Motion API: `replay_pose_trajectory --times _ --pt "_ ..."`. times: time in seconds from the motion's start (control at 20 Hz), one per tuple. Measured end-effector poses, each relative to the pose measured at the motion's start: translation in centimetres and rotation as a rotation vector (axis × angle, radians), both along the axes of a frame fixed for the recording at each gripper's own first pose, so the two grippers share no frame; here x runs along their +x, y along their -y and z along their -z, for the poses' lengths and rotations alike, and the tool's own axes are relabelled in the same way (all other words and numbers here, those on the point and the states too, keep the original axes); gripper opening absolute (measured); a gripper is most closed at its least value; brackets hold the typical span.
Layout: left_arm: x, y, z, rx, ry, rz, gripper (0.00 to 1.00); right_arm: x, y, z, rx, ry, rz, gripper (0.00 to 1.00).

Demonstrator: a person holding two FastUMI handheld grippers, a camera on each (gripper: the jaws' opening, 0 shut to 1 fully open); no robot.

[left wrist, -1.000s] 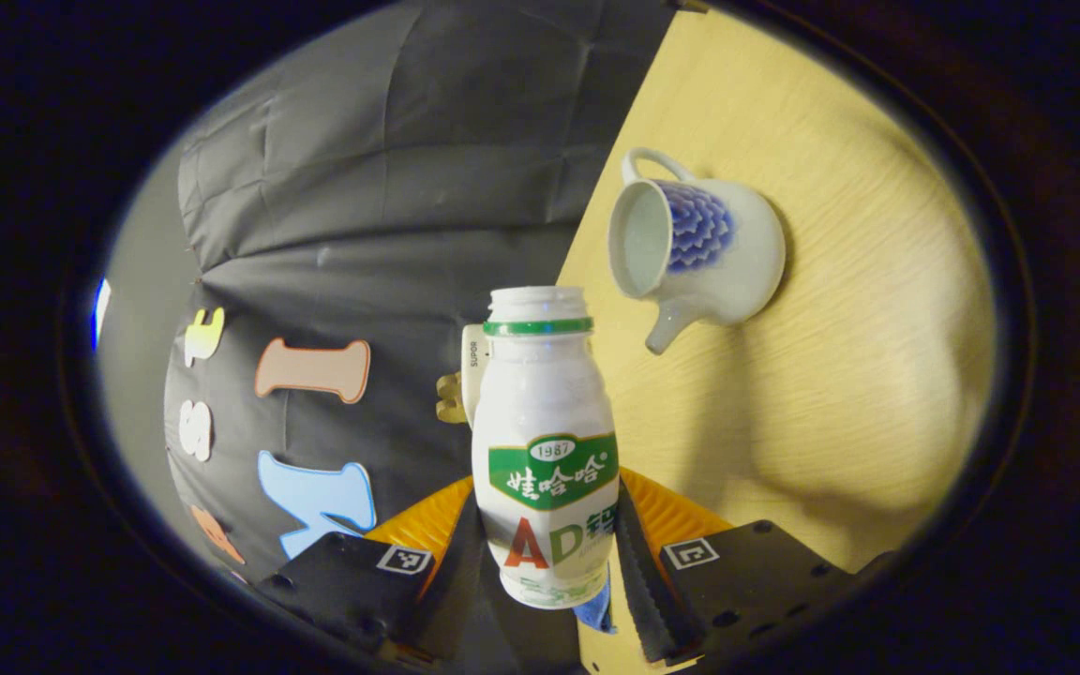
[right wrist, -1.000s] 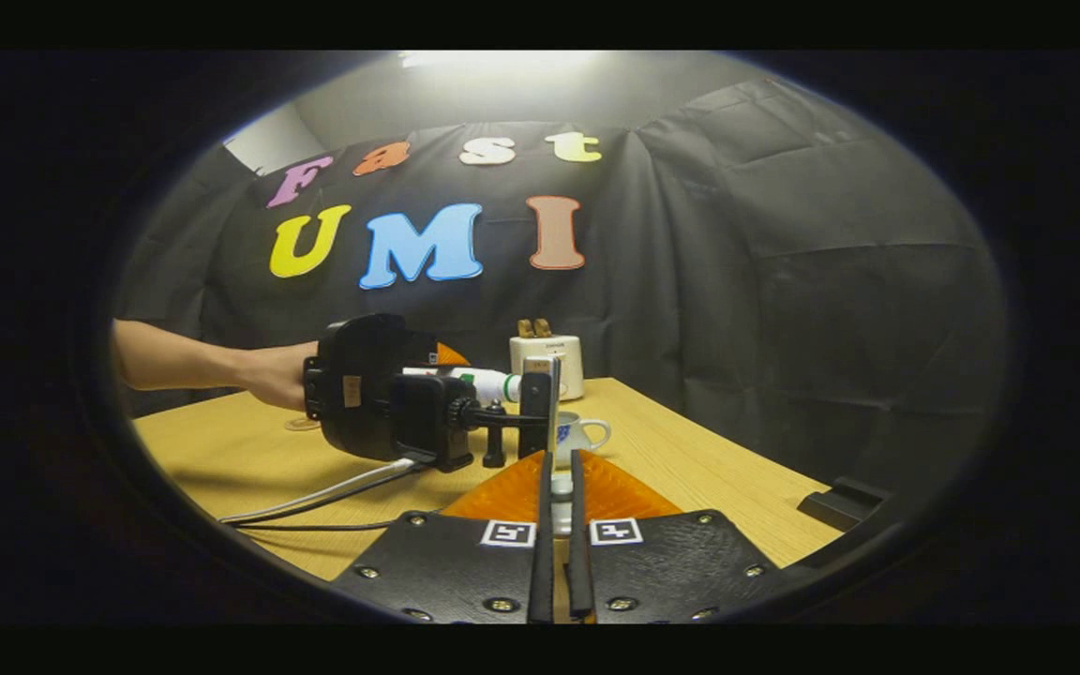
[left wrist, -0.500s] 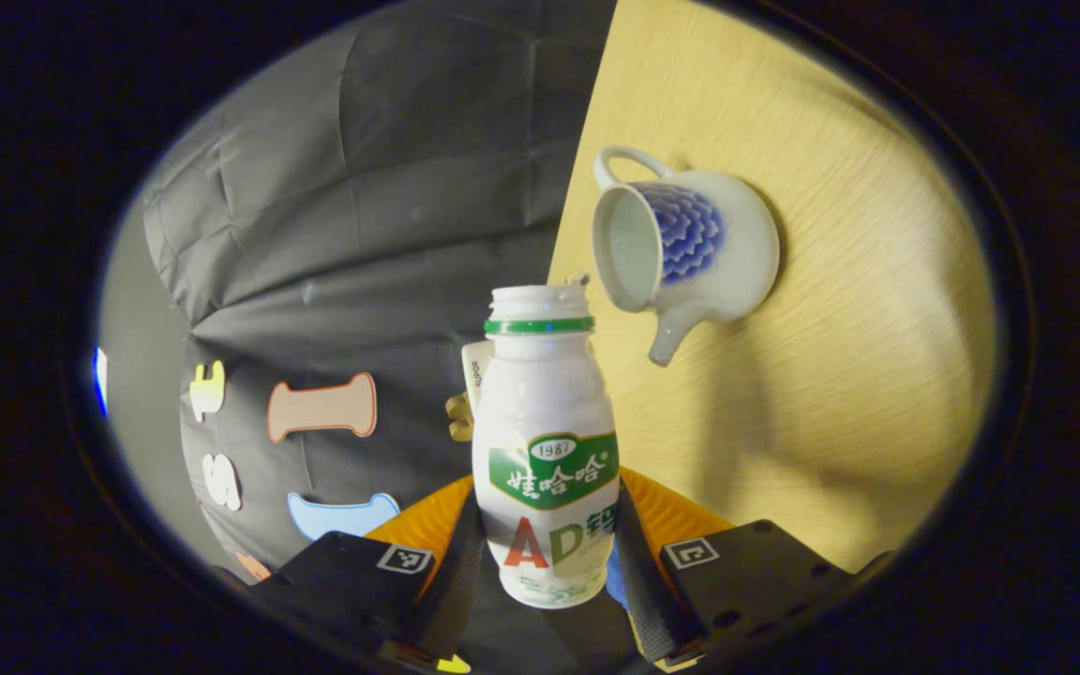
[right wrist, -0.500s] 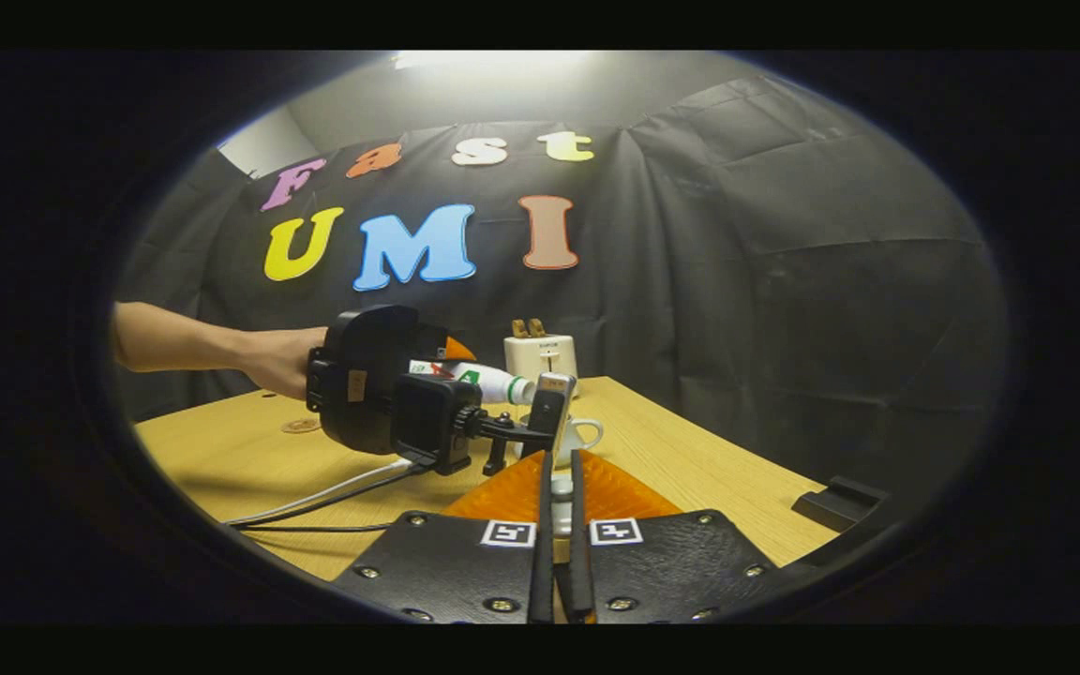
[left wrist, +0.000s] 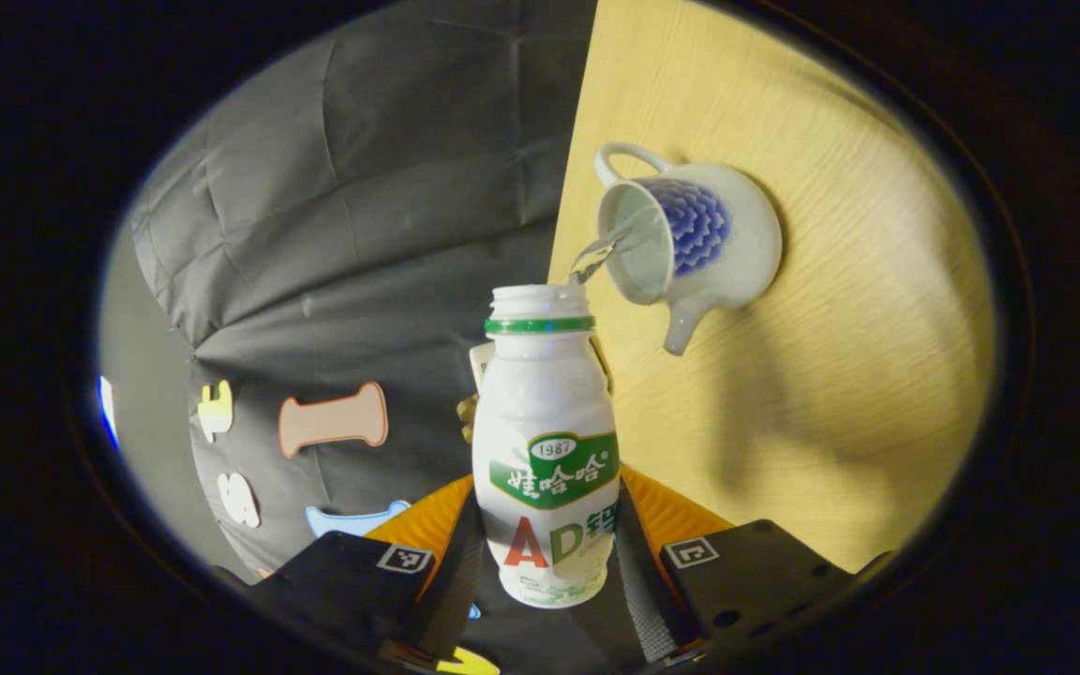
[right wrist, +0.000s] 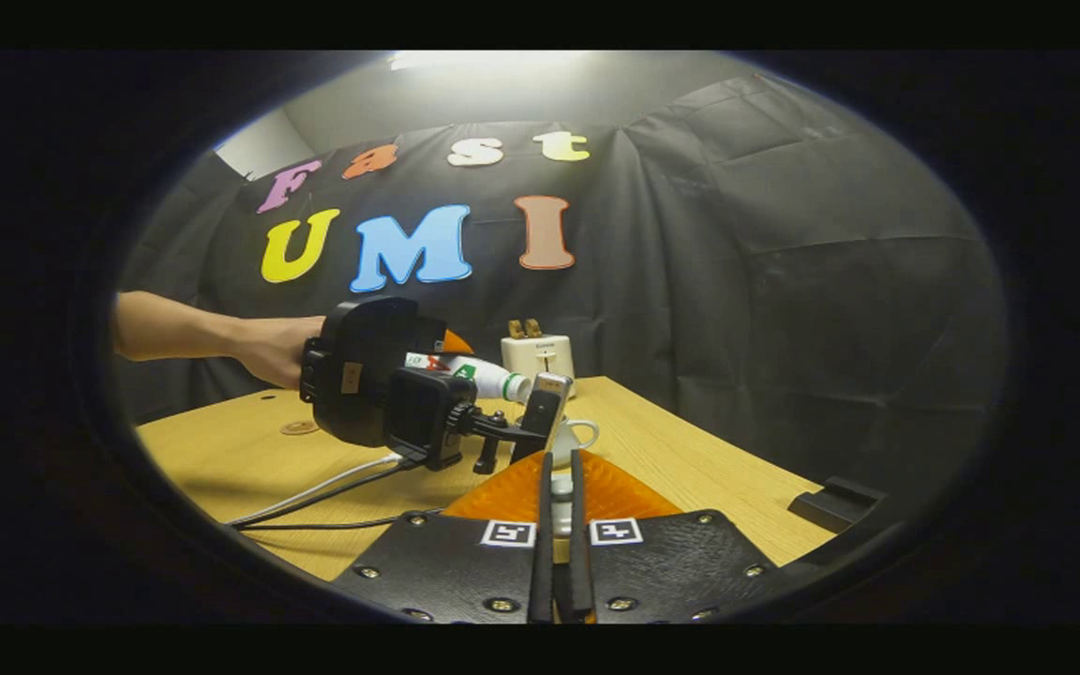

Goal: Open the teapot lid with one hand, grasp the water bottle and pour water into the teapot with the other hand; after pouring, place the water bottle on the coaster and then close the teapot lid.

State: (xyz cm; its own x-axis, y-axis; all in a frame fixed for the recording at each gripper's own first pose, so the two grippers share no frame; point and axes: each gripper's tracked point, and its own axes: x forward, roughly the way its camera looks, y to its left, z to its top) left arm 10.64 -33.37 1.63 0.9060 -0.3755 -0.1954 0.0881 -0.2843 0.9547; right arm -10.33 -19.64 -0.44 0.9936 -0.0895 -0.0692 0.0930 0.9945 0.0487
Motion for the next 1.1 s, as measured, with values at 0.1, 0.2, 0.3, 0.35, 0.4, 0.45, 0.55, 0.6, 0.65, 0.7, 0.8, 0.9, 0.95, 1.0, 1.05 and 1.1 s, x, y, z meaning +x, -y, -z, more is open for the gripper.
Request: replay_pose_trajectory --times 0.1,0.2,0.3,0.35,0.4,0.45,0.55,0.6,0.65,0.7,0.8,0.9,0.95,1.0,1.05,1.1 --pt "0.04 -0.09 -0.13 0.009 0.006 -0.003 0.75 0.03 -0.03 0.00 0.000 -0.001 -0.001 0.07" --pt "0.03 -0.12 -0.18 0.016 0.011 -0.006 0.75 0.13 0.01 0.05 0.002 -0.002 -0.001 0.07" --pt "-0.04 -0.07 -0.29 0.024 0.017 -0.006 0.75 0.09 0.12 0.01 0.003 -0.002 0.000 0.07" --pt "0.01 -0.07 -0.27 0.029 0.019 -0.006 0.75 0.09 0.19 -0.08 0.003 -0.002 0.001 0.07" --pt "0.00 -0.10 -0.37 0.035 0.021 -0.006 0.75 0.06 0.15 -0.02 0.003 -0.002 0.002 0.07" --pt "-0.05 -0.04 -0.44 0.041 0.027 -0.005 0.75 0.04 0.18 0.00 0.005 -0.004 0.002 0.07" --pt "-0.03 -0.01 -0.50 0.053 0.036 0.000 0.75 0.05 0.21 0.09 0.008 -0.007 0.001 0.07" --pt "-0.02 -0.07 -0.51 0.062 0.035 -0.001 0.75 0.12 0.19 0.18 0.008 -0.009 0.000 0.07" --pt "-0.06 -0.03 -0.61 0.067 0.039 0.000 0.75 0.12 0.14 0.21 0.009 -0.010 -0.001 0.07" --pt "-0.04 0.01 -0.63 0.071 0.042 0.002 0.75 0.07 0.12 0.11 0.010 -0.009 -0.001 0.07" --pt "-0.15 0.02 -0.62 0.079 0.044 0.001 0.75 0.05 0.16 0.06 0.008 -0.007 -0.001 0.07" --pt "-0.14 0.00 -0.78 0.093 0.050 0.000 0.75 0.06 0.22 0.11 0.009 -0.007 0.000 0.07" --pt "-0.15 0.00 -0.79 0.104 0.053 -0.001 0.75 0.01 0.25 0.11 0.009 -0.008 0.000 0.07" --pt "-0.24 0.09 -0.90 0.113 0.060 0.002 0.75 0.00 0.27 0.09 0.010 -0.007 0.000 0.07" --pt "-0.29 0.16 -0.91 0.124 0.066 0.004 0.75 0.03 0.27 0.08 0.010 -0.008 0.000 0.07" --pt "-0.38 0.19 -0.96 0.130 0.067 0.006 0.75 0.03 0.25 0.12 0.010 -0.009 0.000 0.07"
